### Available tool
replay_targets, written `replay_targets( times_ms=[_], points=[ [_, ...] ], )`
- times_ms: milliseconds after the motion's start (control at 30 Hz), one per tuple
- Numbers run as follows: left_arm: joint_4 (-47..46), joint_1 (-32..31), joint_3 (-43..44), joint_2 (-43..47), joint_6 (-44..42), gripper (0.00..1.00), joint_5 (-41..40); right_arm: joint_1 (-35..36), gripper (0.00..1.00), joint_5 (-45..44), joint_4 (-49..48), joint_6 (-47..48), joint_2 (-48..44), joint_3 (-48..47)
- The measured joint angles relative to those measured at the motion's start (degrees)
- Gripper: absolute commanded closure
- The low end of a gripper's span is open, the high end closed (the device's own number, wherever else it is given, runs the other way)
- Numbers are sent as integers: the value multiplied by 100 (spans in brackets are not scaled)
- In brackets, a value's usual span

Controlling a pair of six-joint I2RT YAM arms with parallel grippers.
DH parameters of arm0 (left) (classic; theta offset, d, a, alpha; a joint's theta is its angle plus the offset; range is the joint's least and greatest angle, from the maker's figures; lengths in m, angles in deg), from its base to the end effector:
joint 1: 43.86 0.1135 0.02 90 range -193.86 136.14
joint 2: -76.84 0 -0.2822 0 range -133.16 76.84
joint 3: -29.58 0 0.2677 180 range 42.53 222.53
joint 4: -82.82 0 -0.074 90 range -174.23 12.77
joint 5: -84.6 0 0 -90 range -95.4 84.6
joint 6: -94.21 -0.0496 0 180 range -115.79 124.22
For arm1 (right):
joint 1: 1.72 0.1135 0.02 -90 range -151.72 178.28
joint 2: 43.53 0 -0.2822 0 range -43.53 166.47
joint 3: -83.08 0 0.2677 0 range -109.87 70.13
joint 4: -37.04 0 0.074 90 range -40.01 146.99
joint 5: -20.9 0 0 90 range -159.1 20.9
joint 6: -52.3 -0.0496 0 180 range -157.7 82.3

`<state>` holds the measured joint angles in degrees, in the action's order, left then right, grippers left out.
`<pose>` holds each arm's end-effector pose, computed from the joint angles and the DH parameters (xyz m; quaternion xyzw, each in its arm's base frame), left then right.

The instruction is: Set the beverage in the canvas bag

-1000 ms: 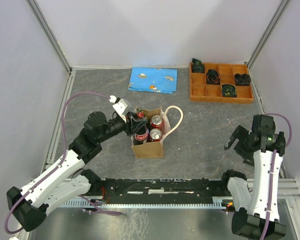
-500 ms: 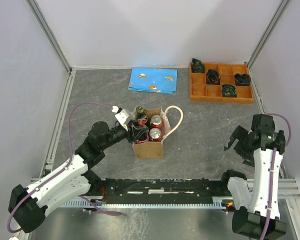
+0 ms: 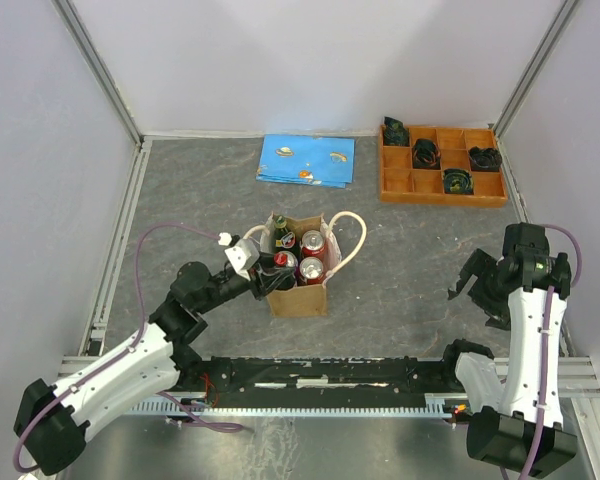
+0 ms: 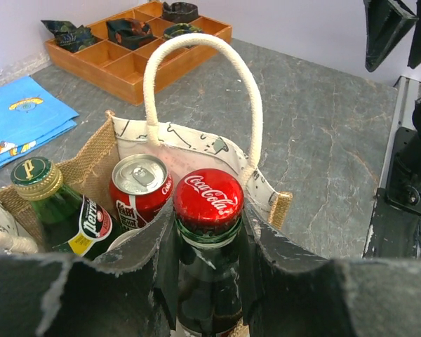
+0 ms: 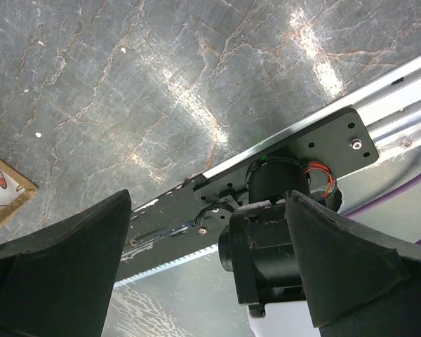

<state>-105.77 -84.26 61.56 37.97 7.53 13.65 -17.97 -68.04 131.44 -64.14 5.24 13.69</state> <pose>0.1318 -0.1335 0.2621 0.3310 0.6135 -0.3705 0.6138 0.1146 -0.0324 0.3013 0.3591 0.9225 0.0216 0.1397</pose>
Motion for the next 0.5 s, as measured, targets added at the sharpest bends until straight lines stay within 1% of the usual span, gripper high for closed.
replay_targets(
  times_ms=[33,67,133,167,200,267,300,367,500],
  points=[
    [-13,-9,-33,39,-68,96,52,0,1,-2,2,-13,4,0],
    [-20,-15,-48,59,-107,89,74,0,1,-2,2,-22,4,0],
    [-13,-24,-55,79,-177,70,118,0,1,-2,0,-33,4,0],
    [-9,-24,-55,76,-210,57,146,0,1,-2,0,-35,4,0],
    [-4,-24,-52,76,-227,47,164,0,1,0,0,-39,4,0],
    [81,-24,-13,76,-317,33,208,0,1,0,-4,-55,4,0],
    [155,-24,20,76,-350,27,212,0,1,2,-11,-59,4,0],
    [310,-24,129,72,-409,21,210,0,1,2,-33,-74,4,0],
    [584,-24,485,70,-426,14,199,0,1,2,-76,-76,4,0]
  ],
)
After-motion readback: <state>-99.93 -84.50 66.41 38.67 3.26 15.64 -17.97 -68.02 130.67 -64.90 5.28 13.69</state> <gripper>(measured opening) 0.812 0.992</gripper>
